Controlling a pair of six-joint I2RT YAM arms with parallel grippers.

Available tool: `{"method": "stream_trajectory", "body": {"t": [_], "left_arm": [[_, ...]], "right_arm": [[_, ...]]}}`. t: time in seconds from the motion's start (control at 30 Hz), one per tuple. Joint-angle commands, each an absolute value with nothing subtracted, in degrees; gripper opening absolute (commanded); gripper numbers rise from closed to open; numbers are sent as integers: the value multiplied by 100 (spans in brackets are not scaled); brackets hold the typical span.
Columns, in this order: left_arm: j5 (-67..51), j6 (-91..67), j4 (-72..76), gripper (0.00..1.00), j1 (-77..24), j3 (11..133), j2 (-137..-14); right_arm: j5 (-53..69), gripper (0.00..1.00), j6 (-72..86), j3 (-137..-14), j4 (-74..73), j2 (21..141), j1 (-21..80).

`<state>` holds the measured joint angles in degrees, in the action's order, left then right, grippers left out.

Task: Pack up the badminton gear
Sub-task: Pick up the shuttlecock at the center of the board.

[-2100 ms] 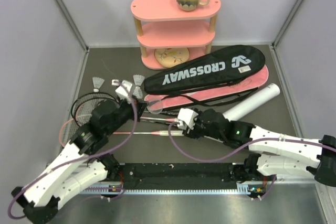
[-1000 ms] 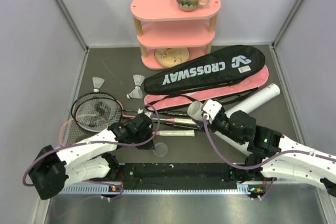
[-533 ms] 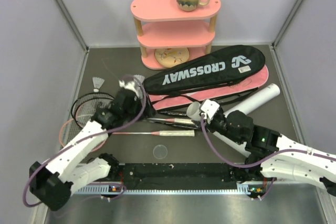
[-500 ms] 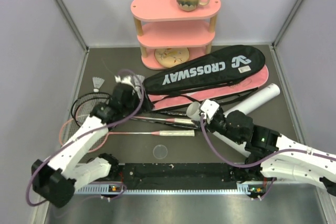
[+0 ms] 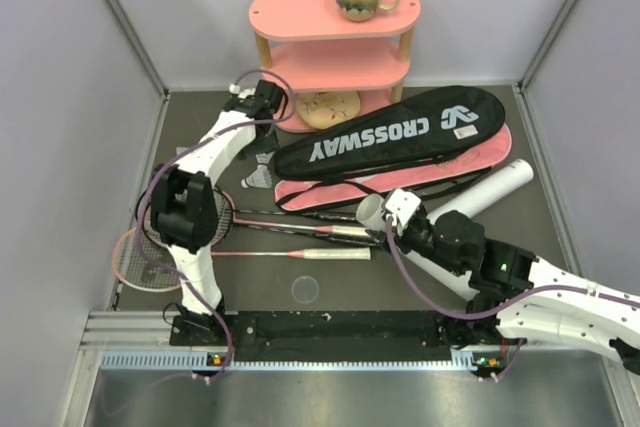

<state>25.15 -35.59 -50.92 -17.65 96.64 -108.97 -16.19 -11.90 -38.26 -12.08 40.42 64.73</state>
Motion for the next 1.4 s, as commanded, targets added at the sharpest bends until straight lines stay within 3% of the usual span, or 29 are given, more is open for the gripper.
{"method": "stream_trajectory", "body": {"t": [0.0,0.1,0.27,0.47,0.9,1.37], "left_arm": [[3340,-3261,-5652,66,-2039,9528,-11004],[3506,-3252,-5397,66,-2162,9177,-11021],[3980,-3322,-5291,57,-2162,9061,-11390],[3824,-3270,-4949,55,-2153,9035,-11575],[3701,-4043,-4914,71,-2232,8174,-10574],[3533,-4007,-4825,84,-2549,8604,-10941]], "right_arm": [[-1643,0,-1098,-3841,-949,3832,6469],[-1635,0,-1107,-3841,-949,3823,6469],[-1547,0,-1081,-3858,-923,3867,6469],[-1512,0,-994,-3823,-923,3885,6477],[-1336,0,-853,-3858,-1055,3849,6469],[-1309,0,-835,-3806,-1055,3858,6460]]}}
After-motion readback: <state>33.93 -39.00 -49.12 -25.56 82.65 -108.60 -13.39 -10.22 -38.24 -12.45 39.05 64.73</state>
